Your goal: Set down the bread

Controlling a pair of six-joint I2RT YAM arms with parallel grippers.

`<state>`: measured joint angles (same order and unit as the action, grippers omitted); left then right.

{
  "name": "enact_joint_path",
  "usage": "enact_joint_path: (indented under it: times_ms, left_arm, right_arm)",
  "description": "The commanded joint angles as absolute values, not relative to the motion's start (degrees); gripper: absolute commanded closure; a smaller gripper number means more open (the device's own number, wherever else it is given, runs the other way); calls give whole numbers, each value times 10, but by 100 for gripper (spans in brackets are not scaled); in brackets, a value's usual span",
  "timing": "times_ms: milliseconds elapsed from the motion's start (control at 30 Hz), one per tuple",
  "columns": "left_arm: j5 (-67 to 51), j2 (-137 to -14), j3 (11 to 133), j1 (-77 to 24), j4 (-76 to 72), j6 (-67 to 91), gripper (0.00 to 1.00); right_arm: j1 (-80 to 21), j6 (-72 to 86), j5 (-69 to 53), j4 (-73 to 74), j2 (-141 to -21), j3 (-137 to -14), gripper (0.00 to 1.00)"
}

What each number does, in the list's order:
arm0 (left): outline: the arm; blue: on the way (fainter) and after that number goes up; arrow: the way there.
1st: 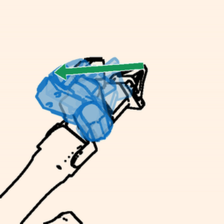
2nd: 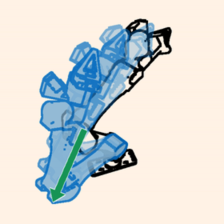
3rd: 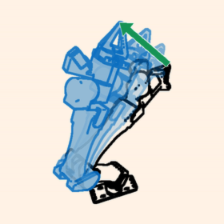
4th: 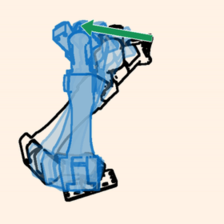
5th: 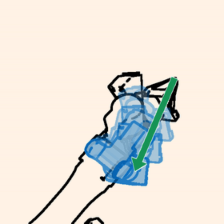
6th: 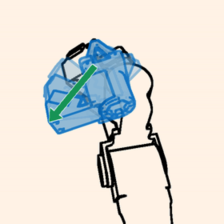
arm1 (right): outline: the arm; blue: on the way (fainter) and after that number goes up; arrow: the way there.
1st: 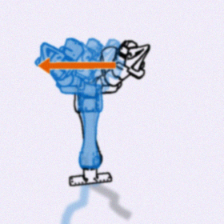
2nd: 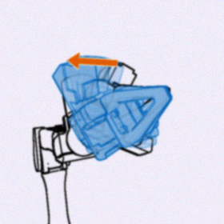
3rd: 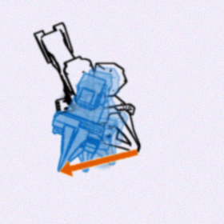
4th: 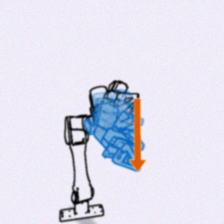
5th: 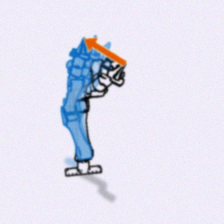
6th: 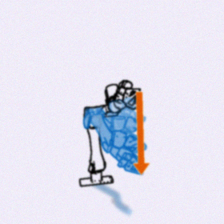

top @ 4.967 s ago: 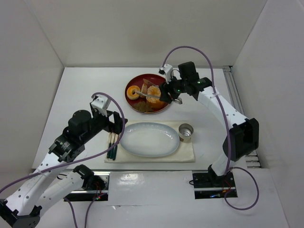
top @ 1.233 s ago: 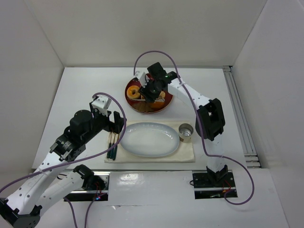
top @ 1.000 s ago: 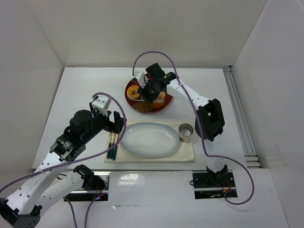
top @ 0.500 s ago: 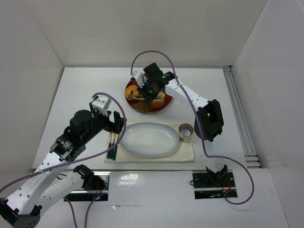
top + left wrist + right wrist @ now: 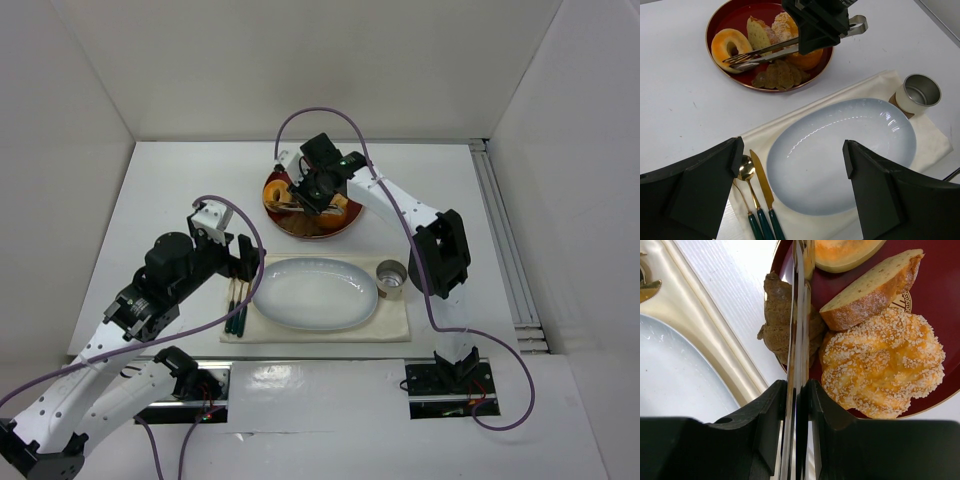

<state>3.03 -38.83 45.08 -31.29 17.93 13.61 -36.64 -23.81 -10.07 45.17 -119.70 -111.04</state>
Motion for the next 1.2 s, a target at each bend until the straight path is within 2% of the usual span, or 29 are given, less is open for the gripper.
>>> enact_joint_path:
  times_ms: [0, 700, 1167]
  left_arm:
    - [35, -381, 451, -315, 151, 129, 0]
    - [46, -386, 451, -315, 151, 129, 0]
    - [61, -386, 451, -315, 146, 129, 0]
  right_arm:
    - [-373, -233, -100, 429, -1172, -1110, 94]
    - [-373, -238, -73, 379, -1093, -1076, 97]
    - [-356, -257, -246, 409, -921, -949, 97]
